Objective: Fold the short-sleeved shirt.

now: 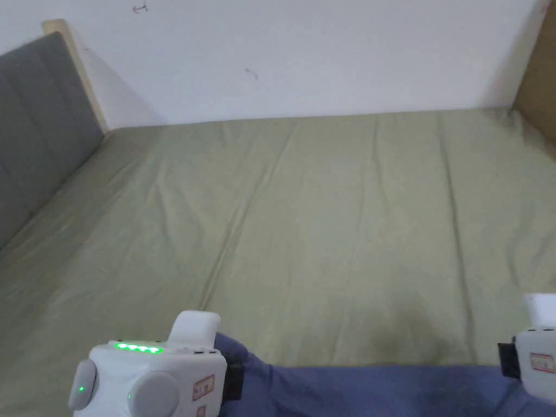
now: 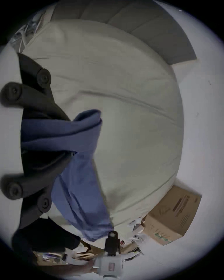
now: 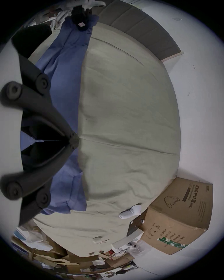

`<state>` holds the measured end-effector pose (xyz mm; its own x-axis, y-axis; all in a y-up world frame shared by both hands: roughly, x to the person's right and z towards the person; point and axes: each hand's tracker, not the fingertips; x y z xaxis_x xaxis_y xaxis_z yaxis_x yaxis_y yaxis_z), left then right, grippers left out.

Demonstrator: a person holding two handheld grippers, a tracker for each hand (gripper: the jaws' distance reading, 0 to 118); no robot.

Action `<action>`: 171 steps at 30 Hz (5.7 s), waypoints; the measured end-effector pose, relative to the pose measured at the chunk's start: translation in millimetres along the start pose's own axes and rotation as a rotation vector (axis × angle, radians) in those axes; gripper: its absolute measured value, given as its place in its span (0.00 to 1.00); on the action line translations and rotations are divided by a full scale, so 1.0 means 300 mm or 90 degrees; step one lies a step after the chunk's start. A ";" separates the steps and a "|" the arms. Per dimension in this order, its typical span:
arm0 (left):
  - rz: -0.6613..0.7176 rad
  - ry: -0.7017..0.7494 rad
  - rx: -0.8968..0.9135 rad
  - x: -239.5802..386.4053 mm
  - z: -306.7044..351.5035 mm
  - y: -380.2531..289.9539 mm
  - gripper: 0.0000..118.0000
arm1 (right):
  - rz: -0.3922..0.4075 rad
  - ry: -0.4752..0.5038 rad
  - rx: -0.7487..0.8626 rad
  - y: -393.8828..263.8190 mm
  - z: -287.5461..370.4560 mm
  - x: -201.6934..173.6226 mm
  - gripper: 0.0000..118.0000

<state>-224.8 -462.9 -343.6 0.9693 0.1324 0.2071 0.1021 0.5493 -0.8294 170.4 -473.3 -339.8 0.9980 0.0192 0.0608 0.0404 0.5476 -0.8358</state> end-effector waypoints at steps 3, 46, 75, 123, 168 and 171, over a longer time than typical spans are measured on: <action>0.046 -0.068 -0.028 0.128 -0.045 0.048 0.10 | -0.013 0.007 0.005 -0.015 0.016 0.035 0.00; 0.190 -0.427 -0.151 0.222 -0.315 -0.068 0.00 | -0.046 0.041 0.022 -0.035 0.025 0.096 0.00; 0.403 -0.620 -0.169 -0.075 -0.645 -0.268 0.05 | -0.012 0.038 0.008 -0.003 0.051 0.074 0.00; 0.025 -0.241 -0.040 0.432 -0.124 0.114 0.03 | -0.064 0.089 0.060 -0.026 0.080 0.174 0.00; 0.268 -0.260 0.054 -0.063 0.019 -0.106 0.02 | -0.120 0.355 -0.156 -0.086 -0.185 0.043 0.00; 0.267 -0.282 0.047 -0.077 -0.030 -0.134 0.03 | -0.171 0.361 -0.176 -0.125 -0.231 0.118 0.00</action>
<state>-249.3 -495.4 -319.7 0.7371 0.6711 0.0795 -0.2996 0.4300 -0.8517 207.6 -551.1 -344.2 0.8204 -0.5693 0.0530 0.2259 0.2375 -0.9448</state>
